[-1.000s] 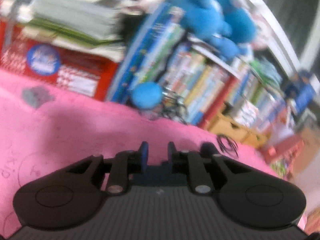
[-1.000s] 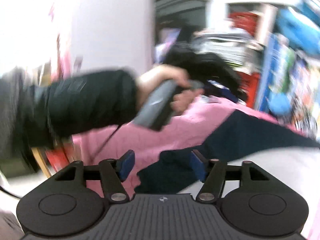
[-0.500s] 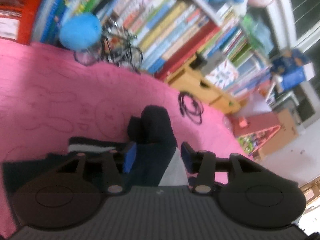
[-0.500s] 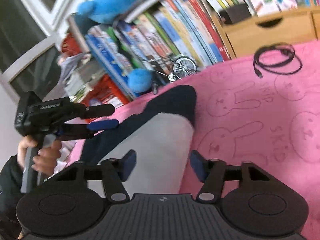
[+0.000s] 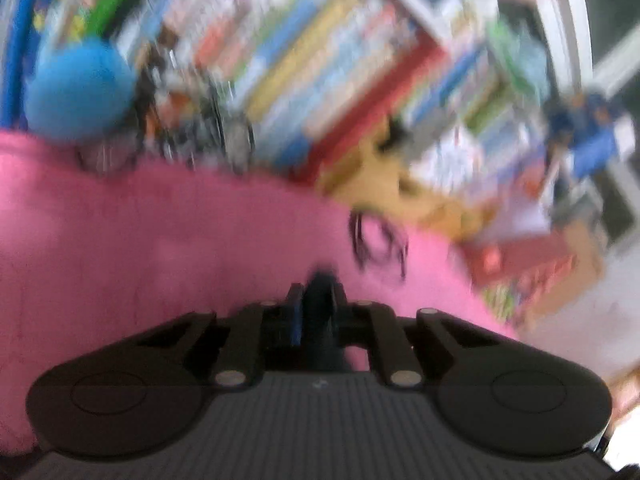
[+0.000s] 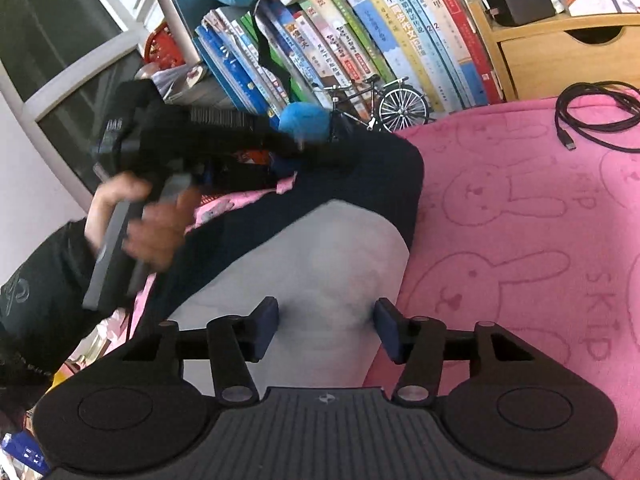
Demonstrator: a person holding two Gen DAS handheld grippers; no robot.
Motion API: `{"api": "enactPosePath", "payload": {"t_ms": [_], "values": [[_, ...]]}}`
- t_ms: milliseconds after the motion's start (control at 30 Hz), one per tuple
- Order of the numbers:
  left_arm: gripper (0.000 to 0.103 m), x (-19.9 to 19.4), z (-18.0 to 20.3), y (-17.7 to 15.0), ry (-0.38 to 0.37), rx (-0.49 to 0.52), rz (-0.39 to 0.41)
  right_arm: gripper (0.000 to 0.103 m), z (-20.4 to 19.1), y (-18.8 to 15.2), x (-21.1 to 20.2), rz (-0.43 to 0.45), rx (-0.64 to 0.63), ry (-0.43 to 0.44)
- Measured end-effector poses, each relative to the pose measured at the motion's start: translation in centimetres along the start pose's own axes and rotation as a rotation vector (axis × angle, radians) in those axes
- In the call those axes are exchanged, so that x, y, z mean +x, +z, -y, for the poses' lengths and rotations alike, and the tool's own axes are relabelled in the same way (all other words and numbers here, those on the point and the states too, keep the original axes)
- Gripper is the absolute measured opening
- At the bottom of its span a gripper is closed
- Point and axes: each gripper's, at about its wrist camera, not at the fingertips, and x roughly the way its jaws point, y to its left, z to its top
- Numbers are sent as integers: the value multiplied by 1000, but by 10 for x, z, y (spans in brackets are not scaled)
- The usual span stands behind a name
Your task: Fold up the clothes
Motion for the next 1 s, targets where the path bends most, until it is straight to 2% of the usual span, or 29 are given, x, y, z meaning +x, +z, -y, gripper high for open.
{"api": "enactPosePath", "payload": {"t_ms": [67, 133, 167, 200, 267, 433, 500, 567, 700, 833, 1000], "values": [[13, -20, -5, 10, 19, -57, 80, 61, 2, -4, -1, -10, 21, 12], [20, -47, -9, 12, 2, -77, 100, 69, 4, -9, -4, -19, 45, 28], [32, -64, -10, 7, -7, -70, 97, 72, 6, -13, -9, -18, 55, 38], [43, -80, -12, 0, -9, -62, 95, 75, 7, -17, -13, -18, 66, 49], [52, -116, -18, -23, -13, -51, 82, 78, 9, -24, -21, -11, 81, 65], [61, -190, -47, -90, -27, -131, 84, 82, 13, -33, -31, 22, 142, 82], [71, -207, -59, -109, -48, -160, 112, 84, 14, -36, -32, 38, 162, 86], [72, -211, -70, -122, -38, -168, 113, 85, 14, -38, -33, 53, 177, 86], [72, -195, -89, -131, 21, -198, 59, 88, 2, -38, -31, 53, 142, 43], [72, -173, -105, -132, 4, -240, 26, 89, -11, -36, -23, 46, 74, -5], [70, -160, -120, -131, -60, -278, 47, 93, -17, -33, -11, 41, 21, -2]]}}
